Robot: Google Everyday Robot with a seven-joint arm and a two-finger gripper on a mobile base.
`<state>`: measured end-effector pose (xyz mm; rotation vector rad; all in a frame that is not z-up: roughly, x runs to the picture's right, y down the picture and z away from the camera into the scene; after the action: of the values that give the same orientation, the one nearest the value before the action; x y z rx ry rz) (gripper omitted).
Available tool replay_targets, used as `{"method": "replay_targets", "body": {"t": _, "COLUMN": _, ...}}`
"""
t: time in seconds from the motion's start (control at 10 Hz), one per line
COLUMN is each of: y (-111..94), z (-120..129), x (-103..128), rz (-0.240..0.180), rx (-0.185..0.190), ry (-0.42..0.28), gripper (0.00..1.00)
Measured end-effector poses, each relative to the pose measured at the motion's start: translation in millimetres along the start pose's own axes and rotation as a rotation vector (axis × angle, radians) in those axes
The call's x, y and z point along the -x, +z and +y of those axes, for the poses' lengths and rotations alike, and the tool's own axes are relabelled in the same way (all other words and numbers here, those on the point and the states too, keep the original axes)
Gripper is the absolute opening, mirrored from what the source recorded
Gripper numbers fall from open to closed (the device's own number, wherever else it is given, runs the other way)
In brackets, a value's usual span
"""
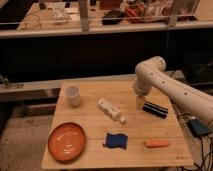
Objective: Move the arm in a circular motion
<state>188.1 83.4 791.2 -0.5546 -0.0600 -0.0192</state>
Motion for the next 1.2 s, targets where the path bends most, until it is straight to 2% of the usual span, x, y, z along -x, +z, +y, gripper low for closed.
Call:
{"method": "replay_targets", "body": {"t": 0.2, "y": -3, "z": 54, "x": 11, "rz": -0.007, "rx": 0.020, "ry": -0.032, "gripper": 0.80}}
{"method": "replay_targets", "body": {"t": 0.3, "y": -4, "z": 70, "x": 21, "rz": -0.012, "rx": 0.026, "ry": -0.055, "gripper": 0.80}}
{"method": "replay_targets", "body": {"t": 0.5, "y": -6, "z": 98, "x": 64, "rz": -0.029, "rx": 0.033, "ry": -0.138, "gripper": 0.80}}
{"method": "replay_targets", "body": {"t": 0.7, "y": -8, "z": 106, "x": 111, "rz": -0.054, "rx": 0.031, "ry": -0.230, "gripper": 0.80}}
{"method": "replay_targets", "body": {"t": 0.9, "y": -9, "z": 110, "x": 169, "rz": -0.088, "rx": 0.028, "ry": -0.353, "gripper": 0.80}}
{"method": "replay_targets", "body": {"t": 1.0, "y": -10, "z": 108, "x": 187, "rz": -0.096, "rx": 0.024, "ry": -0.396, "gripper": 0.80}}
{"method": "replay_targets", "body": {"t": 1.1, "y": -10, "z": 104, "x": 219, "rz": -0.109, "rx": 0.020, "ry": -0.476, "gripper": 0.80}}
{"method": "replay_targets", "body": {"t": 1.2, "y": -10, "z": 100, "x": 238, "rz": -0.116, "rx": 0.016, "ry": -0.528, "gripper": 0.80}}
